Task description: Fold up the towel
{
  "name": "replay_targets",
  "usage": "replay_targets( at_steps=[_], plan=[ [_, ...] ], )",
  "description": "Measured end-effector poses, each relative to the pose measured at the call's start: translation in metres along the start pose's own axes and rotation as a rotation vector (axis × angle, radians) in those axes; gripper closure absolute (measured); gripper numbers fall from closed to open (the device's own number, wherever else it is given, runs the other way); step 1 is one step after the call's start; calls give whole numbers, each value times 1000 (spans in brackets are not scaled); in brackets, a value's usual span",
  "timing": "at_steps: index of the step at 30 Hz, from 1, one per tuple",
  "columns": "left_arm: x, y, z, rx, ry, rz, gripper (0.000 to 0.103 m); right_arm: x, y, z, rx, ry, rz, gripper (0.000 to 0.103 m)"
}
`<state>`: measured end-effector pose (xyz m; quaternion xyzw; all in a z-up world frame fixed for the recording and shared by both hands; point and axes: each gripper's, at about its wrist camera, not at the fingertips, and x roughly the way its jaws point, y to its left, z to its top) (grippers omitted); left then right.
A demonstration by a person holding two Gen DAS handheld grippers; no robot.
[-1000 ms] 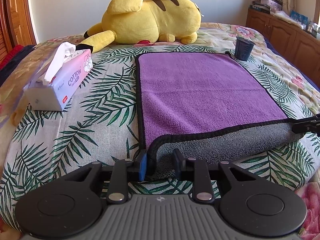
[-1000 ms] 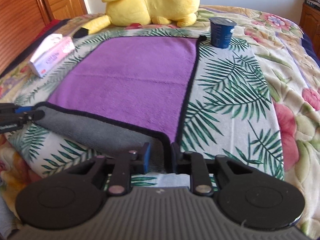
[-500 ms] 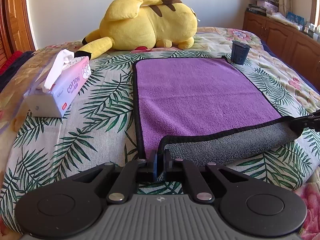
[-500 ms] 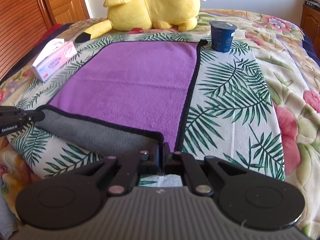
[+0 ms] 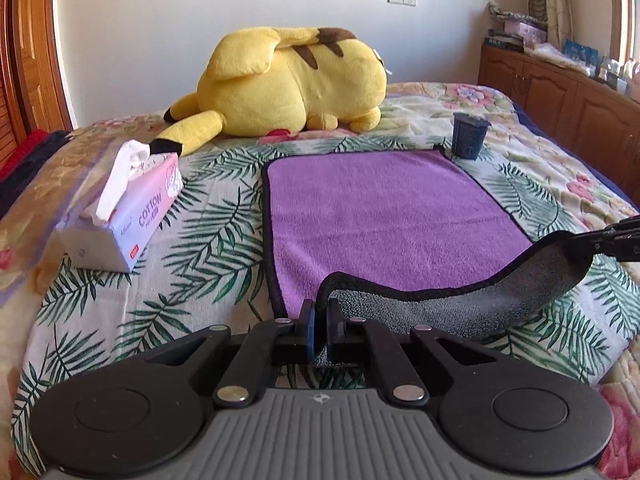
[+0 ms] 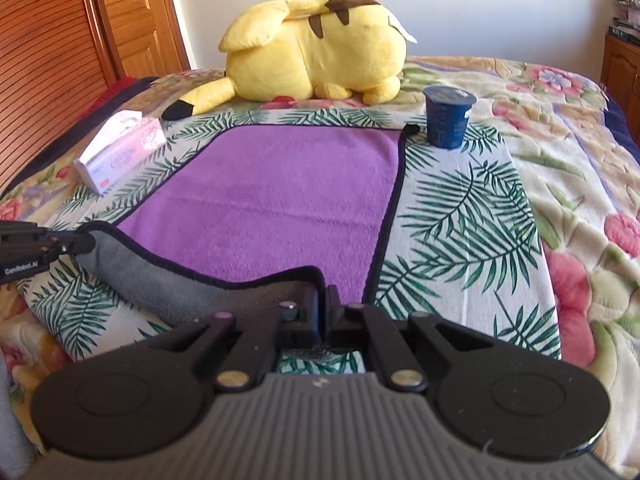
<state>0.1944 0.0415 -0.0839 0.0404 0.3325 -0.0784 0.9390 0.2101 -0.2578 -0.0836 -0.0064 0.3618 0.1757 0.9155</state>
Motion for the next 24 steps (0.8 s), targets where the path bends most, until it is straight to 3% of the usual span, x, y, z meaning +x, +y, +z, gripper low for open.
replay_targets(
  at_steps=[11, 24],
  plan=[
    [-14, 0, 13, -11, -71, -2, 103, -6, 1, 10, -27, -74, -6, 99],
    [-20, 1, 23, -19, -98, 4, 103, -18, 10, 21, -80, -157, -18, 99]
  ],
)
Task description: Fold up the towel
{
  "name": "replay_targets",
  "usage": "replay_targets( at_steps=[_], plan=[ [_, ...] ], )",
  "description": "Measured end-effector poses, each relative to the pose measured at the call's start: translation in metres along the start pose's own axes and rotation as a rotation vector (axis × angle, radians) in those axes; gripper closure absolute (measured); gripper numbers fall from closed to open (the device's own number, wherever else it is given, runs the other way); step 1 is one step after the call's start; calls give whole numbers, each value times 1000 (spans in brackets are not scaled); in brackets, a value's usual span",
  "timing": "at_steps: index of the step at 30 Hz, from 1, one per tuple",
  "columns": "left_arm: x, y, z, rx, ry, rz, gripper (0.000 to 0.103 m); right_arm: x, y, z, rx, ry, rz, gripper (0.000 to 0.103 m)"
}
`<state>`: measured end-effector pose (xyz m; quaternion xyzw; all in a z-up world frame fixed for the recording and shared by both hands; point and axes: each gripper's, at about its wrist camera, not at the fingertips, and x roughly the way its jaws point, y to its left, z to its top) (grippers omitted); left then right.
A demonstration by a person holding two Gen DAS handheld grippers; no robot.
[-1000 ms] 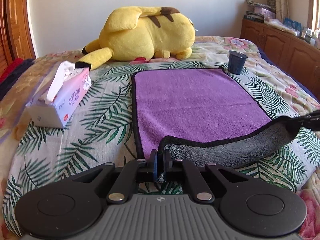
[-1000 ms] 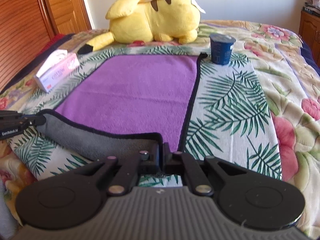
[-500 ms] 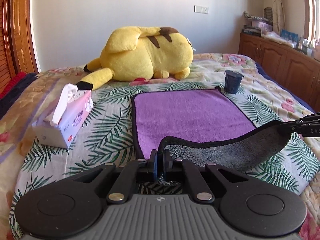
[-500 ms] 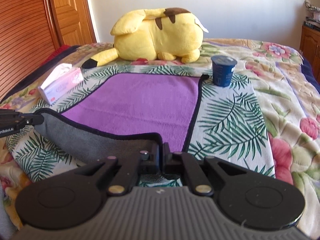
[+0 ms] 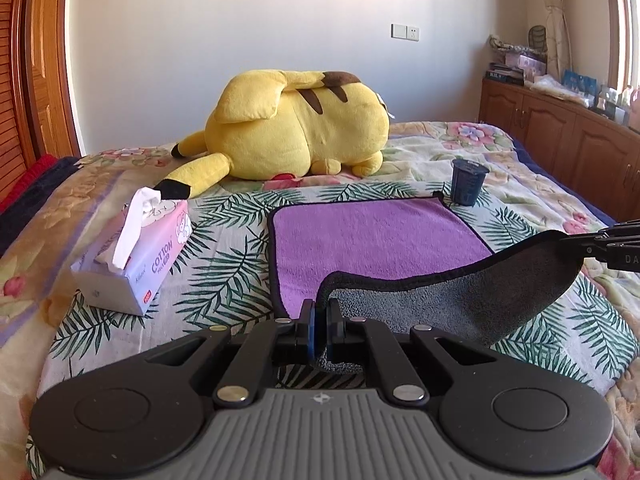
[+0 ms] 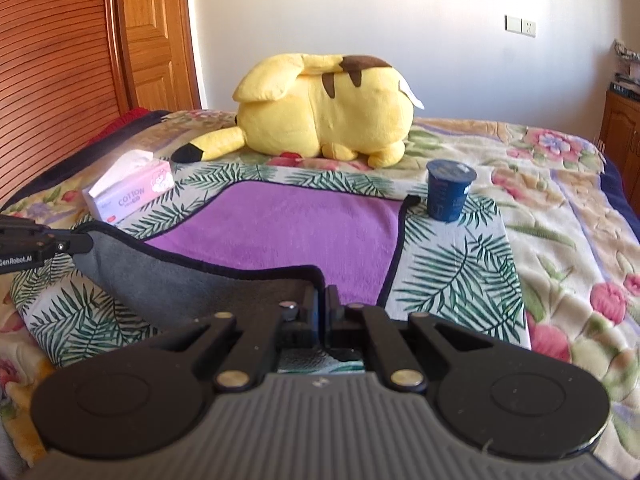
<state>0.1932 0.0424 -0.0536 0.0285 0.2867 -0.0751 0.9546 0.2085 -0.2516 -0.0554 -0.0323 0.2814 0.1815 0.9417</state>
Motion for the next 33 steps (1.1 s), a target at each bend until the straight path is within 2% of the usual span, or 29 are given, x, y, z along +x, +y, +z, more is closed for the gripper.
replay_targets(
  at_steps=[11, 19, 33],
  plan=[
    [7, 0, 12, 14, -22, 4, 103, 4, -3, 11, -1, -48, -9, 99],
    [6, 0, 28, -2, -51, -27, 103, 3, -3, 19, -6, -95, -2, 99],
    [6, 1, 47, 29, -101, -15, 103, 5, -6, 33, -18, -157, 12, 99]
  ],
)
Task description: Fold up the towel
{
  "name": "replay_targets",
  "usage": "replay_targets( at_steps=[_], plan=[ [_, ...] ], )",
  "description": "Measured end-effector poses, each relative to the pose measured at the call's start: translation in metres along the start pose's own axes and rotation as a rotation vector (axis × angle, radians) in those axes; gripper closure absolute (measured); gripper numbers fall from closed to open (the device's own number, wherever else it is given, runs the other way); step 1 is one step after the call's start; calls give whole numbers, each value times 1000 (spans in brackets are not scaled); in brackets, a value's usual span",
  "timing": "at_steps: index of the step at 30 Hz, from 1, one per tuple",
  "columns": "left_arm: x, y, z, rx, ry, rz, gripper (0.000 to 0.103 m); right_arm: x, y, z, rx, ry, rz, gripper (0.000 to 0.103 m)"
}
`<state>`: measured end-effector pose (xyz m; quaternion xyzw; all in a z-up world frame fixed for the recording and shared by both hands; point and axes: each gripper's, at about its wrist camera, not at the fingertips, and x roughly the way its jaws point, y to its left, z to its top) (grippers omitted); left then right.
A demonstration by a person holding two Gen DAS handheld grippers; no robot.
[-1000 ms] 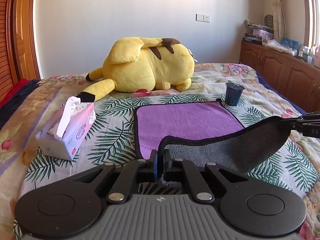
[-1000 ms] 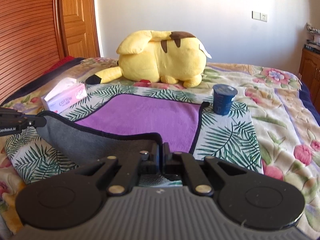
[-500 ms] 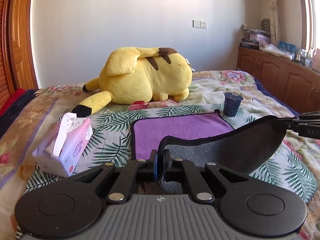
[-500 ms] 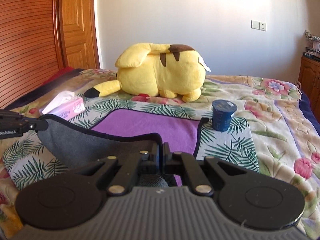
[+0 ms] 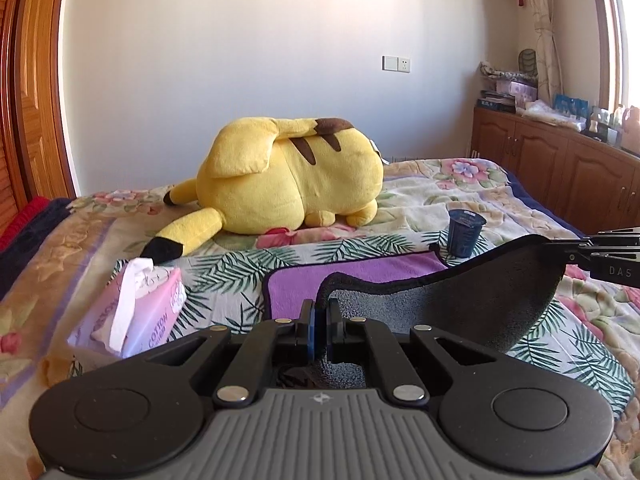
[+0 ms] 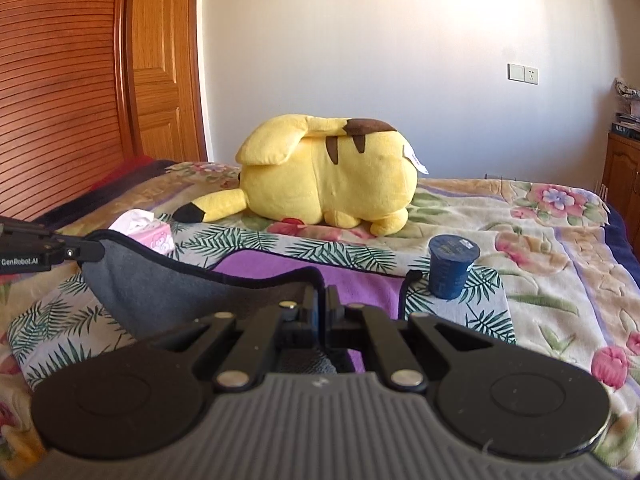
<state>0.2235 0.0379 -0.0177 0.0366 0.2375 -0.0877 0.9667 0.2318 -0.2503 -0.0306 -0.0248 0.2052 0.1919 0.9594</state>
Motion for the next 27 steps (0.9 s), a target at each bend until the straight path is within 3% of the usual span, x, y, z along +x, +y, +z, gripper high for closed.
replay_targets(
  at_steps=[27],
  plan=[
    [25, -1, 28, 87, -78, 18, 103, 29, -7, 20, -107, -39, -43, 99]
  ],
)
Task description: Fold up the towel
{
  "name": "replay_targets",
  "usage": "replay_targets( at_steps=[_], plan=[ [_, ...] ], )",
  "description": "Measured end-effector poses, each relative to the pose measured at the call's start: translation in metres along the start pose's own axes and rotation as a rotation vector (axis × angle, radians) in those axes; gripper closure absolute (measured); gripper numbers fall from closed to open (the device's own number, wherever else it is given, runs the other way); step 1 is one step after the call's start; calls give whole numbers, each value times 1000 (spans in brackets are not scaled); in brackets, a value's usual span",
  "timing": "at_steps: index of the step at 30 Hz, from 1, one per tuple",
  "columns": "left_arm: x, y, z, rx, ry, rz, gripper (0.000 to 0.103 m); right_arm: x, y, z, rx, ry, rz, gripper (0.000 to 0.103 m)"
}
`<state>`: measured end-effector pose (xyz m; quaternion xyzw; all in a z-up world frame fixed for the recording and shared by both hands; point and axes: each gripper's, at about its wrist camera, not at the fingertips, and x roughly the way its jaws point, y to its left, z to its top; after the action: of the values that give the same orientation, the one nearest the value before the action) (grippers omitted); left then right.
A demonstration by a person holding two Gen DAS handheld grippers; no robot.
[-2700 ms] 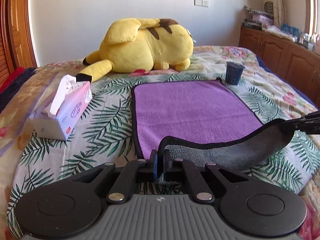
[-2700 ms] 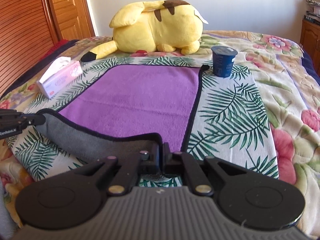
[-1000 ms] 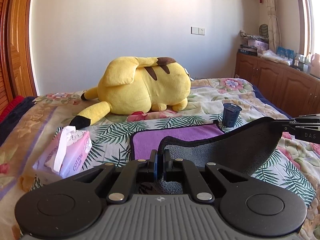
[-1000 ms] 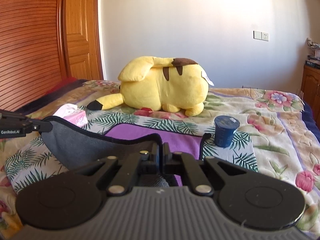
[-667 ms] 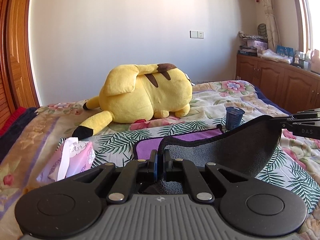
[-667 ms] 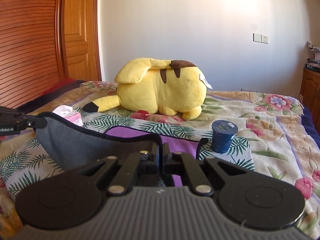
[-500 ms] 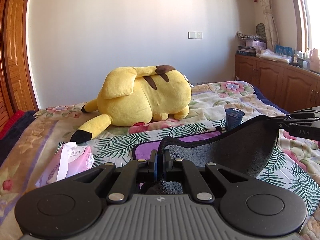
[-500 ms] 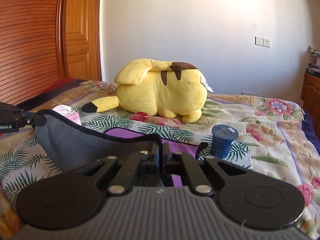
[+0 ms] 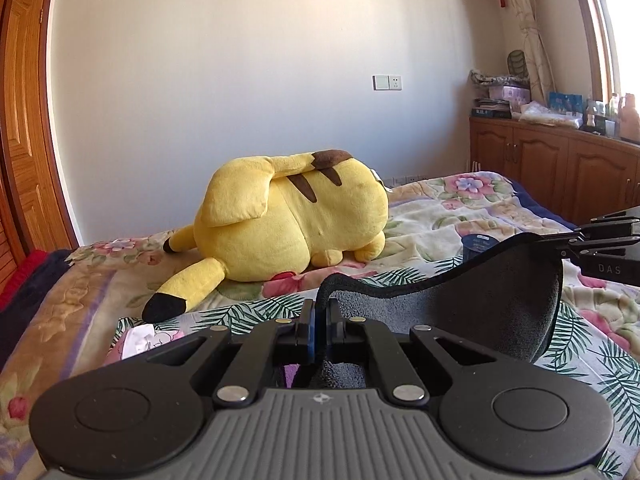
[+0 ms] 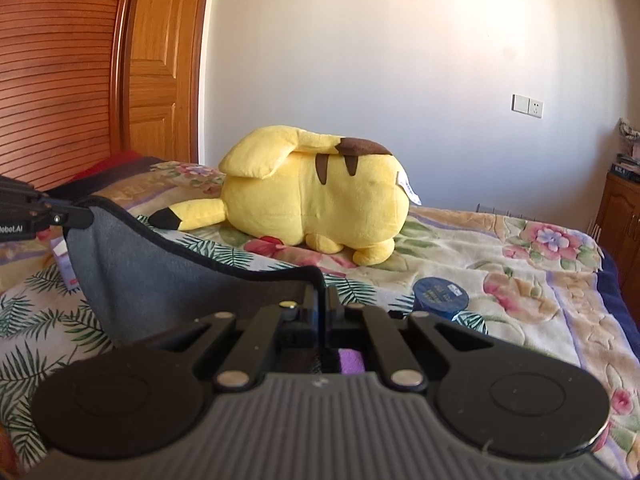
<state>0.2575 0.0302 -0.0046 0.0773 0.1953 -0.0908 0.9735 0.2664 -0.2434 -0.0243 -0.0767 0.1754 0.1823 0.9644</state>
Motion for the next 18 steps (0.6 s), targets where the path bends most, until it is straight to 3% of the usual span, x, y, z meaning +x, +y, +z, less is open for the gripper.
replay_targets(
  at_steps=[18],
  plan=[
    [29, 10, 15, -8, -30, 24, 103, 20, -7, 14, -118, -36, -60, 100]
  ],
)
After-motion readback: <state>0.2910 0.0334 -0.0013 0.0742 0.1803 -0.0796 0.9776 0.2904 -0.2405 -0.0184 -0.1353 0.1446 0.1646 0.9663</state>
